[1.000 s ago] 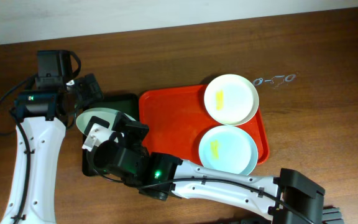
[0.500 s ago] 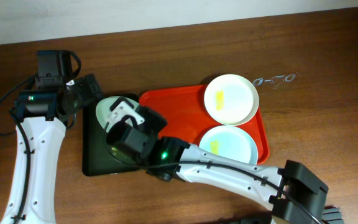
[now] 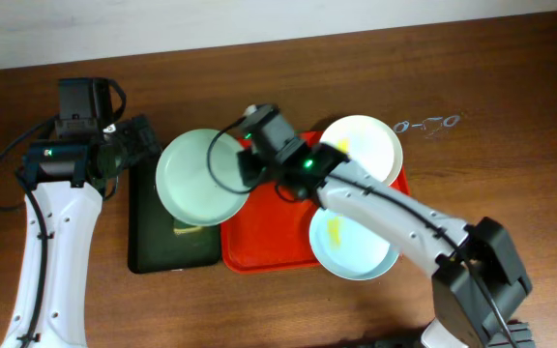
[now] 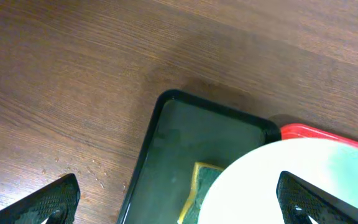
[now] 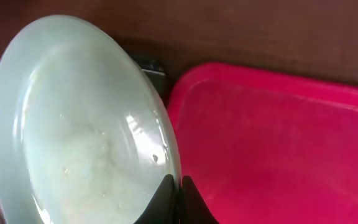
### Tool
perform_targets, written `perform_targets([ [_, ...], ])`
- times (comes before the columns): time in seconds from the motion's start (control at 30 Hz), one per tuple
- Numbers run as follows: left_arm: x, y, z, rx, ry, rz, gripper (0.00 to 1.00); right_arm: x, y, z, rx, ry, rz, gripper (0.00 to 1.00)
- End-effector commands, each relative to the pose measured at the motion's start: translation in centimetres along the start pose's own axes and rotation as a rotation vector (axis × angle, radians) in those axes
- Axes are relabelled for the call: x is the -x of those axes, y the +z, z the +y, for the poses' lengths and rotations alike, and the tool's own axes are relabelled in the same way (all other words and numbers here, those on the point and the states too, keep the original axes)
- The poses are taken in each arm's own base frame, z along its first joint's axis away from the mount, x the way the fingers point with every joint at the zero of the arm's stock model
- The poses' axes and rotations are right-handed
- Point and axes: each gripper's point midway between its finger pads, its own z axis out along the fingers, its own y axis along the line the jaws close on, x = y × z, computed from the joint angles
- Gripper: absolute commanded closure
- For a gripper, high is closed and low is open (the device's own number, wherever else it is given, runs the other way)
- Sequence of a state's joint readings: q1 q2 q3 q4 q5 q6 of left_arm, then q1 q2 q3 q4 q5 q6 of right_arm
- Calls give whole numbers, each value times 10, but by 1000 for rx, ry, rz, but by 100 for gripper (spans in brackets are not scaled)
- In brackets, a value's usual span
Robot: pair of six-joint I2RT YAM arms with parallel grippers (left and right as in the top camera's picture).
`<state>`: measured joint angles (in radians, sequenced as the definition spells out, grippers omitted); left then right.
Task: Clean dirty plates on tray and stack at the side
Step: 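Carry the pale green plate with the right gripper past the red tray rightward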
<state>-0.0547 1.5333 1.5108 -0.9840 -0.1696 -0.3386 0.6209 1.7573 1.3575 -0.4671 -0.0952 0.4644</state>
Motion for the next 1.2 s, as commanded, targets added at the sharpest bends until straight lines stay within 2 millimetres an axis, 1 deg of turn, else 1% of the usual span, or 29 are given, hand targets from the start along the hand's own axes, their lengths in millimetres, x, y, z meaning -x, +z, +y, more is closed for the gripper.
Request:
perform_targets([
  [0.0,1,2,4,14,-17,0,1,21,-36,-2,191,106,23,96],
  [0.07,1,2,4,14,-17,0,1,29,-47,-34,206,191,41,96],
  [0.1,1,2,4,14,-17,0,1,30,-51,-44,220,222,51,96],
  [0.17,1,2,4,15,-17,0,1,35,-63,-72,251,308,64,96],
  [0.23,1,2,4,14,-17,0,1,43,-79,-101,304,397,53,96],
  [0.3,1,2,4,14,-16,0,1,51,-96,-121,372,460,34,96],
  [0.37,1,2,4,14,-17,0,1,57,-113,-149,398,530,1,96],
  [0.4,1,2,4,15,-17,0,1,55,-121,-173,370,590,-18,96],
  [0.43,1,2,4,15,-17,0,1,54,-128,-191,349,631,-35,96],
  [0.47,1,2,4,14,-17,0,1,53,-133,-203,334,661,-48,96],
  [0.57,1,2,4,14,-17,0,1,47,-158,-256,274,781,-113,96],
  [0.63,1,2,4,14,-17,0,1,37,-176,-289,231,867,-153,96],
  [0.7,1,2,4,15,-17,0,1,26,-191,-314,190,902,-186,96],
  [0.77,1,2,4,15,-17,0,1,7,-200,-340,87,958,-185,96],
  [0.83,1,2,4,14,-17,0,1,-20,-207,-367,-70,1037,-158,96],
  [0.87,1,2,4,14,-16,0,1,-30,-212,-379,-130,1062,-155,96],
  [0.9,1,2,4,14,-17,0,1,-36,-218,-388,-159,1083,-166,96],
  [1.0,1,2,4,14,-17,0,1,-47,-227,-404,-227,1111,-179,96],
  [1.03,1,2,4,14,-16,0,1,-57,-232,-415,-308,1124,-168,96],
  [1.1,1,2,4,14,-17,0,1,-73,-238,-429,-439,1132,-142,96],
  [1.17,1,2,4,14,-17,0,1,-83,-242,-435,-511,1140,-119,96],
])
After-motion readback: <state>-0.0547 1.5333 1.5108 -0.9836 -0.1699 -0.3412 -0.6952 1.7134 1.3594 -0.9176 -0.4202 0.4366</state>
